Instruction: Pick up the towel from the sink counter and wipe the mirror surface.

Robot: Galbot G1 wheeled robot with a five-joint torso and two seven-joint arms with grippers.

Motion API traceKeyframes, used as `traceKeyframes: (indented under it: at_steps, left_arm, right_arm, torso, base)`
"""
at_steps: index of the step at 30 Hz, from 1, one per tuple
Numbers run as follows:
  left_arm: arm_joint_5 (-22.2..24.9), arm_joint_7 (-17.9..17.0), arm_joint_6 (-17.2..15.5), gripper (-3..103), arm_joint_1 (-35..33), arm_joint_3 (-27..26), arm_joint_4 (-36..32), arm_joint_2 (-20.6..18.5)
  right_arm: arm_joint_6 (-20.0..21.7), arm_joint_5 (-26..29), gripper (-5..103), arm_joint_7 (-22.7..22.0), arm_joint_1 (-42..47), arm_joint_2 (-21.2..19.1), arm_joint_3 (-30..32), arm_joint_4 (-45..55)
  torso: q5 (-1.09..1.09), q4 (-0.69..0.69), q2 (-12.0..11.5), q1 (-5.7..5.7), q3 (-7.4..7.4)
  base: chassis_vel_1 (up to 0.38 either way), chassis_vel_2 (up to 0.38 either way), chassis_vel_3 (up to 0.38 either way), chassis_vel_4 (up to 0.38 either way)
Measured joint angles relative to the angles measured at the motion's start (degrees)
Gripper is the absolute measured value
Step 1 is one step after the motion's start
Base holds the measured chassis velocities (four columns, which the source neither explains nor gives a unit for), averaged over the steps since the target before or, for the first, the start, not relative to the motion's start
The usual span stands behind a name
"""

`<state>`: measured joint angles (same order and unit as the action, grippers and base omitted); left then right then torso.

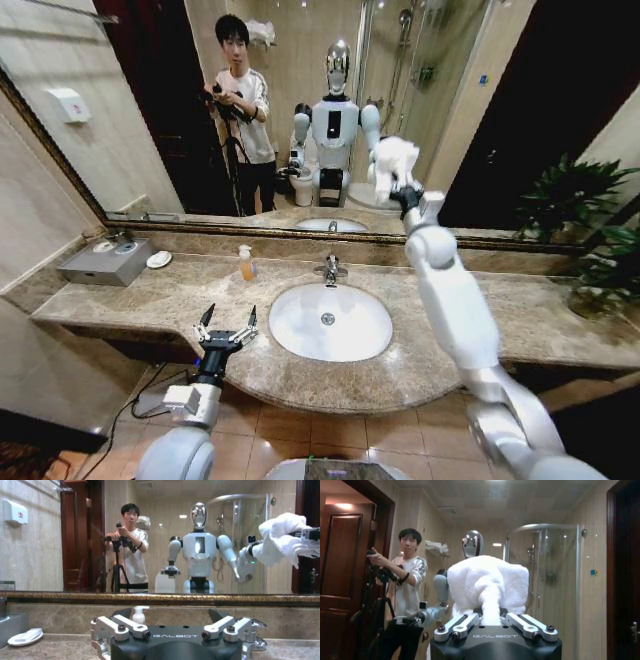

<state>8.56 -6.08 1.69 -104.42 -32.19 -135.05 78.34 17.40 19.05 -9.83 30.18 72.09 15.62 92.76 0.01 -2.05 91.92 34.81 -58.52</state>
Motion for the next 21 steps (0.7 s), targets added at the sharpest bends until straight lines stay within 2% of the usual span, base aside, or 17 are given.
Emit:
traceKeyframes:
  at_steps: [14, 21]
  left_arm:
    - [0.0, 0.0, 0.0, 100, 0.0, 0.0, 0.0, 0.0]
    - [0.0, 0.0, 0.0, 100, 0.0, 0.0, 0.0, 0.0]
  right_arm:
    - [2.32, 0.41, 13, -0.51, -11.32, -2.27, -0.09, 1.0]
    - [1.52, -1.22, 13, 0.56, -6.2, -1.53, -0.51, -0.51]
  torso:
    - [-0.04, -0.01, 0.0, 0.0, 0.01]
    - [-0.02, -0.01, 0.0, 0.0, 0.0]
  base:
    - [0.0, 0.0, 0.0, 0.0]
    - [0.0, 0.0, 0.0, 0.0]
